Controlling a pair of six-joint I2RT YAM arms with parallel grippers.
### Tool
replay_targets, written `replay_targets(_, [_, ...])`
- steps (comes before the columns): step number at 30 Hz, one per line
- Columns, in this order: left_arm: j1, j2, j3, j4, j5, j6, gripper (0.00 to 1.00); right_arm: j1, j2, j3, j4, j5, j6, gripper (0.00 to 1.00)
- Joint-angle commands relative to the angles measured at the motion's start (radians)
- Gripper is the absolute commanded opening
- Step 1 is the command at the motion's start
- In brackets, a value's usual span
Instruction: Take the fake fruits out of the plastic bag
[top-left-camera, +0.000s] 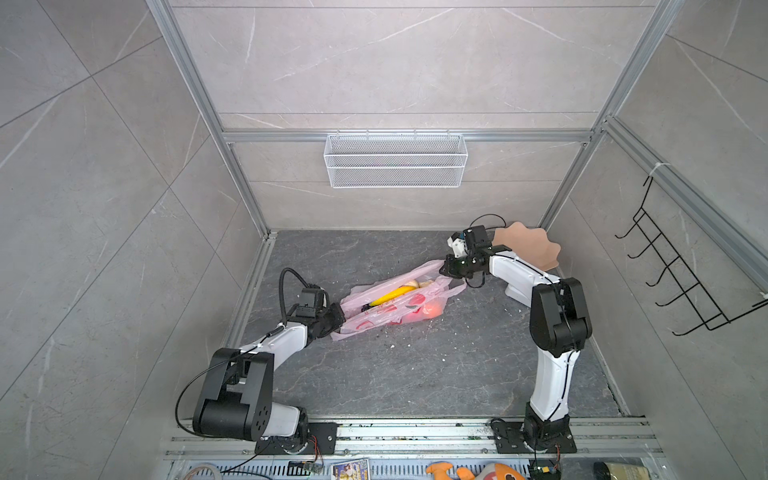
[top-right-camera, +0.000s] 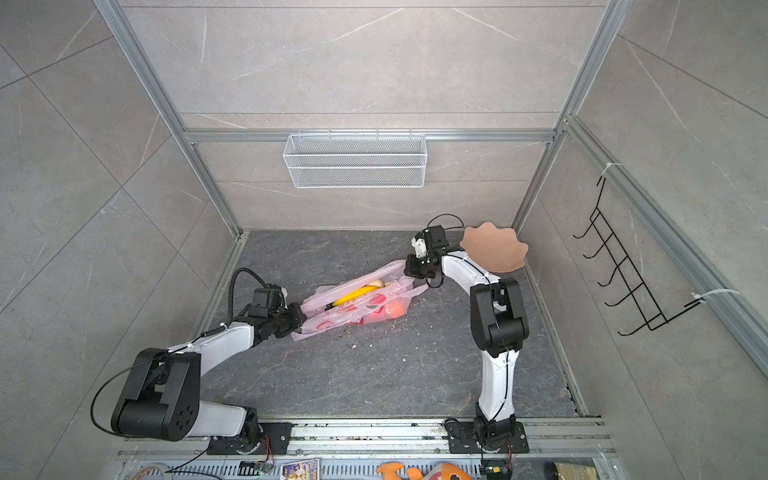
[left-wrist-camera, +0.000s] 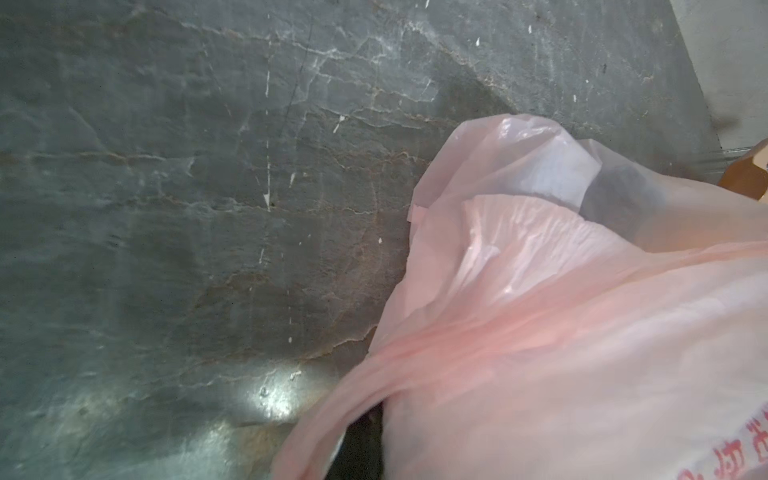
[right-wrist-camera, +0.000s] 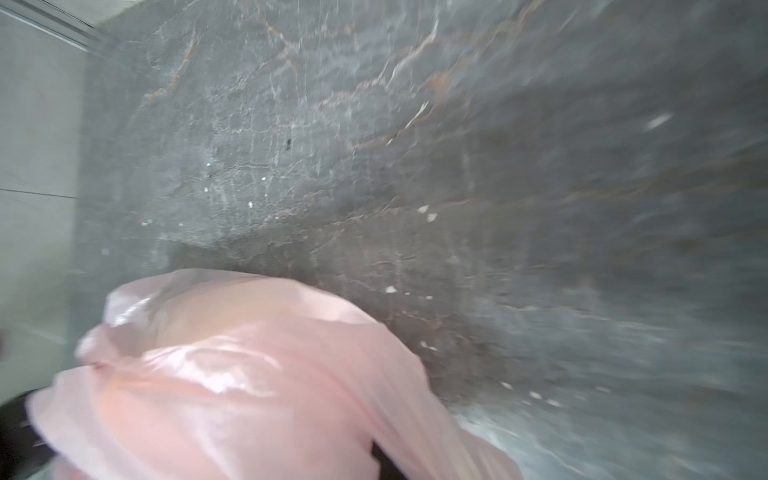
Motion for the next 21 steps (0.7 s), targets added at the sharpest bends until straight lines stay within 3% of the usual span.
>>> replay_targets(1, [-0.046, 0.016, 0.073, 0.014, 0.013, 0.036, 0.00, 0.017, 0.036, 0.038, 0.057, -0.165, 0.110, 0.00])
replay_targets(6, [-0.169, 0.051, 0.164, -0.036, -0.037, 0.093, 0.00, 0.061, 0.053, 0.107, 0.028, -0.171, 0.112, 0.00])
replay_targets(11, [-0.206, 0.082, 0.187, -0.039, -0.059, 0.091, 0.00, 0.074, 0.073, 0.178, -0.045, -0.123, 0.101, 0.02])
replay_targets(16, [-0.206, 0.081, 0.169, -0.036, -0.066, 0.085, 0.00, 0.091, -0.026, 0.135, -0.102, 0.028, 0.066, 0.60])
replay_targets(18, [-0.208, 0.080, 0.162, -0.039, -0.069, 0.085, 0.00, 0.107, -0.084, 0.115, -0.145, 0.134, 0.048, 0.71])
replay_targets(21, [-0.212, 0.077, 0.150, -0.040, -0.076, 0.084, 0.00, 0.165, -0.165, 0.099, -0.252, 0.385, 0.033, 0.79])
